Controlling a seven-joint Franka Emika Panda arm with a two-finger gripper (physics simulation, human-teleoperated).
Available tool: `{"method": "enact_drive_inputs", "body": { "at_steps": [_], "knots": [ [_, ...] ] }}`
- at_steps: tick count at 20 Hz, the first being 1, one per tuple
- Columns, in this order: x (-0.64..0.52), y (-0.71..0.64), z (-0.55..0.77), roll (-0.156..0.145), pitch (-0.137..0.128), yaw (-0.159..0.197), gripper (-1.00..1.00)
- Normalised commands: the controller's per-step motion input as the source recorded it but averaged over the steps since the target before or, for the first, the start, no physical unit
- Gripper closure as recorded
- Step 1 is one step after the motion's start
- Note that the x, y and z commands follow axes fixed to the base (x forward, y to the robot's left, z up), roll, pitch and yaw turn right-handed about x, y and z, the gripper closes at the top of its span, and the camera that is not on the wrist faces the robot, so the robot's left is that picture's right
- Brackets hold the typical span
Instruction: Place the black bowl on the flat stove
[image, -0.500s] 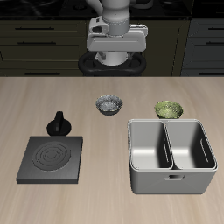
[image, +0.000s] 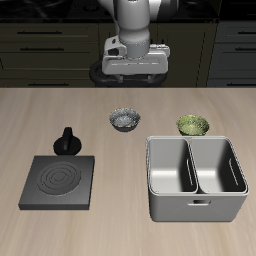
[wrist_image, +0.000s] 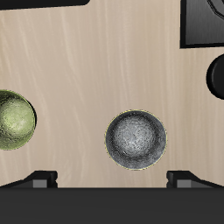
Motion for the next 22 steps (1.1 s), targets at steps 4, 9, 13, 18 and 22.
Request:
{"method": "enact_drive_inputs", "body": {
  "at_steps": [4, 9, 13, 18, 22],
  "knots": [
    [-0.03, 0.06, -0.3, 0.003, -0.01, -0.007, -1.0],
    [-0.07, 0.14, -0.38, 0.02, -0.011, 0.009, -1.0],
    [-0.14, 0.08, -0.33, 0.001, -0.011, -0.028, -1.0],
    [-0.16, -0.08, -0.32, -0.017, -0.008, -0.035, -1.0],
    [-0.14, -0.13, -0.17, -0.042, -0.052, -0.02, -1.0]
  ]
}}
